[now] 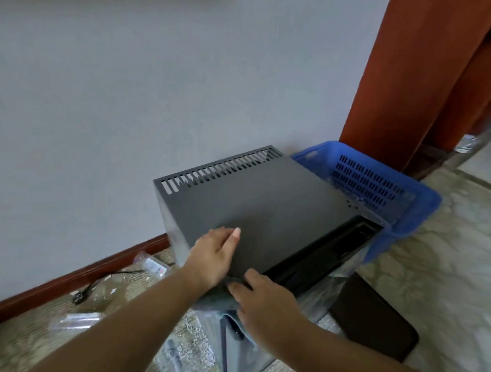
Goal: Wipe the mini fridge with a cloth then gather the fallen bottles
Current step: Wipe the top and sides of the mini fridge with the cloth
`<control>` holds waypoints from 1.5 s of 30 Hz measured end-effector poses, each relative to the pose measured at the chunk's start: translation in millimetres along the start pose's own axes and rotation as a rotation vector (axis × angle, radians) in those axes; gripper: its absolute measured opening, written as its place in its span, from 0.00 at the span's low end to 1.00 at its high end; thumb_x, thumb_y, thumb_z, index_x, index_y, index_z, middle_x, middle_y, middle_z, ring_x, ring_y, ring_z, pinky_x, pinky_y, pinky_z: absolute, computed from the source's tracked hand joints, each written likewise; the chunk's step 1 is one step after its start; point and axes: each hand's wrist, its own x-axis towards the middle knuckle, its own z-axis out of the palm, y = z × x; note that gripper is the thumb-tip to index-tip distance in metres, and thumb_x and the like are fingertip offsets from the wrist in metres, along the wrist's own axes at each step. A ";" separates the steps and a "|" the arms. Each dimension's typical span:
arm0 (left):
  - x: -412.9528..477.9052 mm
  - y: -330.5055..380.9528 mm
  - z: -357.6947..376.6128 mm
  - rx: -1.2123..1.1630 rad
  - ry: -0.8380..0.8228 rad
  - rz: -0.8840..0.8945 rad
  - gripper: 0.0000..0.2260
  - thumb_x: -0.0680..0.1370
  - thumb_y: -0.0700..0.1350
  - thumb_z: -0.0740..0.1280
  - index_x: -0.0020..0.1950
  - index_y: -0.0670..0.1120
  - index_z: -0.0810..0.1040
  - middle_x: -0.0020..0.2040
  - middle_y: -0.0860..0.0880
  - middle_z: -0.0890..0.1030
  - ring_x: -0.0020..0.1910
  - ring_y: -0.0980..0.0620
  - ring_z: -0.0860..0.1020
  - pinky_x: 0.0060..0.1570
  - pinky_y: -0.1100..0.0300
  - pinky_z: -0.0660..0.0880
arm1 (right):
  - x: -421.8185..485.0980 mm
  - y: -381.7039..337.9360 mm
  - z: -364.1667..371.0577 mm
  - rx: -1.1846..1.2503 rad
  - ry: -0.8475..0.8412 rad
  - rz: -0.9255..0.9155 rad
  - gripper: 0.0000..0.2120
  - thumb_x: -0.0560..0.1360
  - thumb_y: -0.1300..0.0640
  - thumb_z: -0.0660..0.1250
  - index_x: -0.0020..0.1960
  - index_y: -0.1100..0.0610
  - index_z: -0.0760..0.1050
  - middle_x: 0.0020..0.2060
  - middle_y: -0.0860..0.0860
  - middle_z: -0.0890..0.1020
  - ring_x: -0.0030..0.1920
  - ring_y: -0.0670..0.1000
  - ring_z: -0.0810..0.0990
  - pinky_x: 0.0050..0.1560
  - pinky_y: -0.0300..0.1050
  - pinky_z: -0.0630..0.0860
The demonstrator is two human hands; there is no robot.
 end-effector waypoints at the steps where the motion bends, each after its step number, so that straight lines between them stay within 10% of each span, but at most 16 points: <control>1: 3.2 -2.0 7.9 0.057 -0.016 0.016 0.21 0.81 0.56 0.52 0.63 0.46 0.76 0.64 0.45 0.77 0.69 0.48 0.68 0.68 0.60 0.60 | -2.8 14.4 1.9 -0.001 0.032 0.012 0.16 0.64 0.48 0.57 0.48 0.48 0.78 0.35 0.48 0.76 0.29 0.47 0.77 0.20 0.33 0.68; 8: 15.9 -13.2 40.5 0.563 -0.084 -0.095 0.29 0.78 0.63 0.44 0.77 0.53 0.51 0.78 0.50 0.46 0.77 0.50 0.41 0.75 0.50 0.43 | -8.8 159.6 -10.6 -0.095 0.131 0.220 0.17 0.70 0.55 0.61 0.52 0.61 0.80 0.36 0.57 0.77 0.30 0.58 0.78 0.23 0.47 0.74; 12: 14.3 -11.5 47.7 0.657 -0.036 -0.114 0.43 0.65 0.70 0.26 0.77 0.54 0.41 0.78 0.50 0.39 0.75 0.52 0.34 0.74 0.51 0.40 | -8.3 247.7 -28.2 -0.267 0.057 0.365 0.17 0.62 0.72 0.73 0.51 0.69 0.80 0.35 0.62 0.78 0.28 0.62 0.78 0.25 0.49 0.76; 16: 12.0 -10.1 50.0 0.731 -0.042 -0.139 0.50 0.57 0.70 0.17 0.76 0.53 0.38 0.77 0.51 0.36 0.70 0.54 0.29 0.71 0.54 0.36 | -7.5 273.9 -27.4 -0.162 0.047 0.415 0.21 0.66 0.67 0.74 0.59 0.66 0.78 0.44 0.63 0.79 0.36 0.64 0.80 0.33 0.53 0.78; 19: 12.1 -6.0 50.6 0.729 -0.026 -0.170 0.50 0.58 0.71 0.18 0.77 0.54 0.40 0.77 0.51 0.37 0.70 0.55 0.29 0.71 0.55 0.35 | -14.2 274.2 -21.3 0.063 0.104 0.677 0.20 0.76 0.63 0.64 0.68 0.61 0.69 0.58 0.61 0.74 0.52 0.63 0.77 0.47 0.53 0.75; 23: 14.0 1.2 48.7 0.692 -0.015 -0.213 0.52 0.57 0.73 0.19 0.77 0.54 0.45 0.77 0.52 0.40 0.70 0.57 0.30 0.72 0.56 0.37 | -26.0 293.7 -24.0 0.415 0.394 0.965 0.16 0.75 0.61 0.62 0.61 0.66 0.71 0.52 0.64 0.77 0.51 0.65 0.76 0.46 0.54 0.72; 27: 18.3 5.3 44.9 0.687 0.006 -0.224 0.53 0.56 0.73 0.18 0.77 0.54 0.44 0.78 0.53 0.40 0.70 0.59 0.31 0.74 0.55 0.40 | -37.8 286.6 4.2 0.635 0.244 0.937 0.28 0.77 0.66 0.61 0.74 0.53 0.59 0.62 0.55 0.73 0.61 0.59 0.72 0.59 0.57 0.72; 32: 16.5 1.8 46.1 0.677 0.054 -0.171 0.50 0.60 0.74 0.23 0.77 0.53 0.46 0.78 0.51 0.41 0.72 0.57 0.33 0.74 0.54 0.41 | -40.1 258.3 26.7 1.039 0.464 1.220 0.18 0.77 0.64 0.62 0.65 0.56 0.68 0.53 0.58 0.78 0.52 0.58 0.78 0.56 0.57 0.75; 38: 11.3 -6.5 49.9 0.664 0.256 0.023 0.37 0.71 0.67 0.42 0.71 0.48 0.67 0.77 0.44 0.56 0.77 0.46 0.48 0.74 0.46 0.51 | -52.4 248.6 71.5 1.139 0.572 1.143 0.22 0.67 0.63 0.67 0.60 0.56 0.67 0.54 0.62 0.78 0.43 0.53 0.82 0.38 0.48 0.81; 41: 3.5 -10.8 52.0 0.719 0.359 0.081 0.30 0.73 0.64 0.50 0.60 0.47 0.79 0.70 0.42 0.70 0.72 0.41 0.63 0.70 0.44 0.61 | -65.7 211.6 100.6 1.141 0.560 1.064 0.30 0.65 0.58 0.66 0.66 0.50 0.63 0.59 0.61 0.77 0.55 0.60 0.79 0.56 0.62 0.76; 45: -25.1 -14.6 62.9 0.351 0.283 -0.041 0.21 0.77 0.61 0.56 0.59 0.50 0.79 0.63 0.45 0.77 0.66 0.44 0.71 0.64 0.55 0.66 | -63.9 156.4 109.0 1.016 0.756 0.797 0.30 0.71 0.65 0.62 0.72 0.57 0.59 0.62 0.55 0.73 0.59 0.51 0.75 0.58 0.35 0.71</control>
